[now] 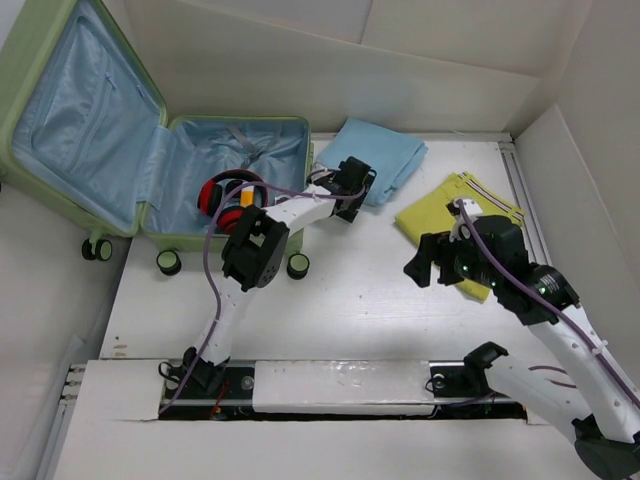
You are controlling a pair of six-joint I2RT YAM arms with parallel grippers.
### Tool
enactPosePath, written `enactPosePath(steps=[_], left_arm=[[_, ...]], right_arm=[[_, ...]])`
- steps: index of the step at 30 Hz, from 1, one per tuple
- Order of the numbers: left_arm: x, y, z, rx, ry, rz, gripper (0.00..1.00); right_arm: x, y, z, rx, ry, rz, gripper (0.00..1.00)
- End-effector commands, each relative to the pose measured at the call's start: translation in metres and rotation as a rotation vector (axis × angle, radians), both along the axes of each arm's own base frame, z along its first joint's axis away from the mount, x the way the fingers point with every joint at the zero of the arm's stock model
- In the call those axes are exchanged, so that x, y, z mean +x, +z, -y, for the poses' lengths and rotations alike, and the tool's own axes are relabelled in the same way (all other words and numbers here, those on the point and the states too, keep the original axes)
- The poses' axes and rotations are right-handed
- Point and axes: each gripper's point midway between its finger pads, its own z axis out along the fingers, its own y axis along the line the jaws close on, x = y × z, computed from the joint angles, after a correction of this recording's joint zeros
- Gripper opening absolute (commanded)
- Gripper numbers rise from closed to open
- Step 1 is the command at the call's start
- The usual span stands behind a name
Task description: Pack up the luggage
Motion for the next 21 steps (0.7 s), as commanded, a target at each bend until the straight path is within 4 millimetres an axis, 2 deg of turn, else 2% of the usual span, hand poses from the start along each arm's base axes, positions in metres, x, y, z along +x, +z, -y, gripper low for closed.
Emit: enactPosePath(steps=[1, 3, 5, 7, 8, 10, 11, 13, 14, 16, 17, 18, 19, 21], left_arm=[[0.009, 0.0, -0.003, -0.047, 0.143, -0.028, 0.85], [0.012, -0.013, -0.008, -0.047, 0.169, -0.047, 0.83], [0.015, -0.021, -0.016, -0.046, 0.196, -0.065, 0.79], [0.017, -0.025, -0.017, -0.038, 0.211, -0.067, 0.79], [0.021, -0.021, -0.014, -0.044, 0.211, -0.06, 0.79], [0.025, -0.038, -0.014, -0.016, 0.217, -0.079, 0.79], [0.027, -0.033, -0.012, -0.025, 0.217, -0.07, 0.79], [0.028, -0.047, -0.012, -0.018, 0.224, -0.085, 0.77], [0.031, -0.042, -0.01, -0.033, 0.232, -0.077, 0.75], [0.034, -0.054, -0.014, -0.026, 0.241, -0.085, 0.72], [0.036, -0.052, -0.013, -0.036, 0.241, -0.075, 0.72], [0.04, -0.047, -0.013, -0.036, 0.25, -0.058, 0.67], [0.042, -0.051, -0.011, -0.035, 0.241, -0.048, 0.61], [0.05, -0.046, -0.012, -0.035, 0.223, -0.018, 0.34]], right_arm=[[-0.01, 0.016, -0.005, 0.016, 0.076, 0.044, 0.91], [-0.015, 0.017, -0.002, 0.0, 0.083, 0.038, 0.91], [-0.018, 0.032, -0.002, 0.007, 0.1, 0.063, 0.91], [-0.021, 0.04, 0.001, 0.009, 0.104, 0.082, 0.91], [-0.024, 0.047, 0.0, 0.014, 0.113, 0.091, 0.91], [-0.028, 0.056, 0.0, 0.025, 0.124, 0.112, 0.91], [-0.03, 0.057, -0.001, 0.031, 0.133, 0.11, 0.91], [-0.032, 0.06, 0.0, 0.035, 0.133, 0.118, 0.91], [-0.032, 0.06, 0.0, 0.035, 0.133, 0.118, 0.91], [-0.04, 0.061, 0.003, 0.047, 0.136, 0.114, 0.91], [-0.041, 0.063, 0.004, 0.051, 0.136, 0.122, 0.91], [-0.044, 0.062, 0.005, 0.05, 0.136, 0.12, 0.9], [-0.046, 0.064, 0.006, 0.054, 0.136, 0.129, 0.9], [-0.051, 0.06, 0.011, 0.053, 0.122, 0.122, 0.9]])
